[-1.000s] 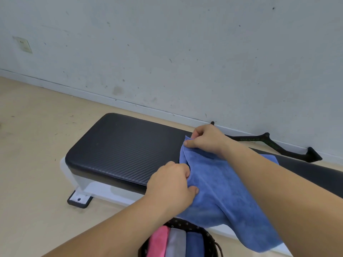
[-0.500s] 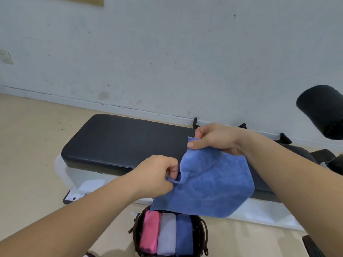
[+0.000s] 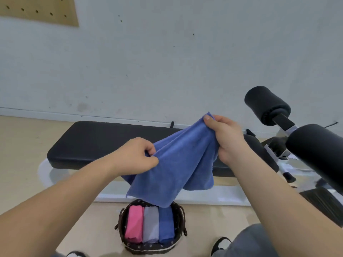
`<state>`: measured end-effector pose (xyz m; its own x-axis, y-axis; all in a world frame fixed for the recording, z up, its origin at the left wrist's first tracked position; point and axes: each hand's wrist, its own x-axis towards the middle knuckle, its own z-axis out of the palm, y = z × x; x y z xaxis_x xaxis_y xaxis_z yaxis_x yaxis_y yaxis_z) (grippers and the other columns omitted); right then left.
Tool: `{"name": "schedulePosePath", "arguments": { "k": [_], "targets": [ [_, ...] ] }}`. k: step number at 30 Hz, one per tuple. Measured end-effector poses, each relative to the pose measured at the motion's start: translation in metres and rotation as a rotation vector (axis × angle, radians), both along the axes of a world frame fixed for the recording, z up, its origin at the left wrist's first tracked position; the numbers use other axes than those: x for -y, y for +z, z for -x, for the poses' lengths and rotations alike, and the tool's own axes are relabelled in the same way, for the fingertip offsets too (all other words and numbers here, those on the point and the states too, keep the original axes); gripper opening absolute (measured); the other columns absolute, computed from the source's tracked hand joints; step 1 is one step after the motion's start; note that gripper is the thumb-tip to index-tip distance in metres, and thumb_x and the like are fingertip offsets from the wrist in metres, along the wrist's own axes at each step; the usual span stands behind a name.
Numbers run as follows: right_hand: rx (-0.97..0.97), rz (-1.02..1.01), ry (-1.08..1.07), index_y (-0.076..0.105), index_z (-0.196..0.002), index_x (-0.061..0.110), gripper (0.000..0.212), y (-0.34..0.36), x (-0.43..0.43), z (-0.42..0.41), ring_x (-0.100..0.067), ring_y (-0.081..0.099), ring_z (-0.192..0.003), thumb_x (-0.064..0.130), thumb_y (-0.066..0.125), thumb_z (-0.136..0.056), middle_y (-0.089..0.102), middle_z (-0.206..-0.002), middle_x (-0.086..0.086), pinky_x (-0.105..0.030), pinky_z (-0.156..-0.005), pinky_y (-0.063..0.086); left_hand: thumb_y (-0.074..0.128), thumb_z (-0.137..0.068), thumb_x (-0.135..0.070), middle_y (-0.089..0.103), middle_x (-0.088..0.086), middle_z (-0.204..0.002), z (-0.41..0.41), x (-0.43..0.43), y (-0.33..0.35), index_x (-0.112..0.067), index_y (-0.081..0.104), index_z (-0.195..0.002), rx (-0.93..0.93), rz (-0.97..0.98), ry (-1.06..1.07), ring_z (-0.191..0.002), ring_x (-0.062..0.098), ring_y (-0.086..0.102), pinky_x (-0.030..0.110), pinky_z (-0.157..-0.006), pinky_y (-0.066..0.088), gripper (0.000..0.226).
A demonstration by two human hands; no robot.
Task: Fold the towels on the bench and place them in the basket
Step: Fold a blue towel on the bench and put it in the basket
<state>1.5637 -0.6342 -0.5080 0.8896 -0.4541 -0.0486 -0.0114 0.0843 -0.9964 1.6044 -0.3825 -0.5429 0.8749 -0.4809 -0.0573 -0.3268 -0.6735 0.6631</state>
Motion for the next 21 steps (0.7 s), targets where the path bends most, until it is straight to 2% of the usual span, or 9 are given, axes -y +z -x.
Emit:
{"name": "schedulePosePath", "arguments": {
  "k": [4, 7, 11, 13, 17, 21],
  "targets": [
    [0.043, 0.208, -0.101, 0.076, -0.09, 0.016, 0.011, -0.006, 0.014, 0.017, -0.016, 0.068, -0.082, 0.026, 0.074, -0.092, 0.074, -0.088, -0.003, -0.031, -0.074, 0.055, 0.053, -0.083, -0.021, 0.03, 0.004, -0.066, 0.003, -0.005, 0.014, -0.008, 0.037, -0.068, -0.091, -0.008, 0.025, -0.06, 0.019, 0.029, 0.034, -0.057, 0.03, 0.025],
    [0.003, 0.236, -0.107, 0.071, -0.088, 0.014, 0.01, -0.015, 0.025, 0.024, -0.013, 0.063, -0.076, 0.023, 0.074, -0.093, 0.07, -0.085, 0.0, -0.026, -0.067, 0.05, 0.057, -0.095, -0.034, 0.035, 0.002, -0.061, -0.005, -0.017, 0.012, -0.01, 0.04, -0.067, -0.042, 0.018, 0.049, -0.058, 0.019, 0.035, 0.032, -0.058, 0.033, 0.041],
    [-0.199, 0.251, 0.107, 0.062, -0.075, 0.016, 0.021, -0.034, 0.039, 0.03, -0.018, 0.058, -0.07, 0.011, 0.075, -0.092, 0.067, -0.072, 0.0, -0.031, -0.064, 0.046, 0.063, -0.095, -0.054, 0.044, 0.0, -0.059, -0.023, -0.034, 0.001, -0.004, 0.05, -0.071, -0.007, 0.0, 0.078, -0.056, 0.017, 0.047, 0.037, -0.056, 0.049, 0.057],
    [-0.272, 0.192, 0.229, 0.058, -0.071, 0.014, 0.027, -0.046, 0.042, 0.034, -0.022, 0.057, -0.07, 0.004, 0.073, -0.091, 0.065, -0.07, -0.004, -0.037, -0.067, 0.048, 0.069, -0.09, -0.055, 0.042, -0.001, -0.059, -0.03, -0.042, -0.004, -0.002, 0.052, -0.07, 0.018, -0.076, 0.058, -0.056, 0.016, 0.044, 0.034, -0.056, 0.046, 0.059],
    [-0.341, 0.201, 0.343, 0.059, -0.073, 0.013, 0.025, -0.063, 0.037, 0.031, -0.024, 0.052, -0.07, 0.0, 0.076, -0.087, 0.056, -0.068, -0.008, -0.042, -0.077, 0.05, 0.076, -0.088, -0.045, 0.048, -0.005, -0.05, -0.036, -0.052, -0.012, -0.007, 0.063, -0.069, 0.014, -0.177, 0.021, -0.045, 0.011, 0.049, 0.031, -0.054, 0.05, 0.045],
    [-0.313, 0.367, 0.33, 0.071, -0.084, 0.012, 0.01, -0.067, 0.03, 0.025, -0.017, 0.057, -0.067, 0.002, 0.074, -0.086, 0.066, -0.076, -0.005, -0.034, -0.072, 0.052, 0.075, -0.091, -0.035, 0.07, -0.003, -0.07, -0.04, -0.058, -0.018, -0.022, 0.074, -0.075, 0.009, -0.207, -0.033, -0.055, 0.018, 0.071, 0.032, -0.057, 0.059, 0.021]
  ]
}}
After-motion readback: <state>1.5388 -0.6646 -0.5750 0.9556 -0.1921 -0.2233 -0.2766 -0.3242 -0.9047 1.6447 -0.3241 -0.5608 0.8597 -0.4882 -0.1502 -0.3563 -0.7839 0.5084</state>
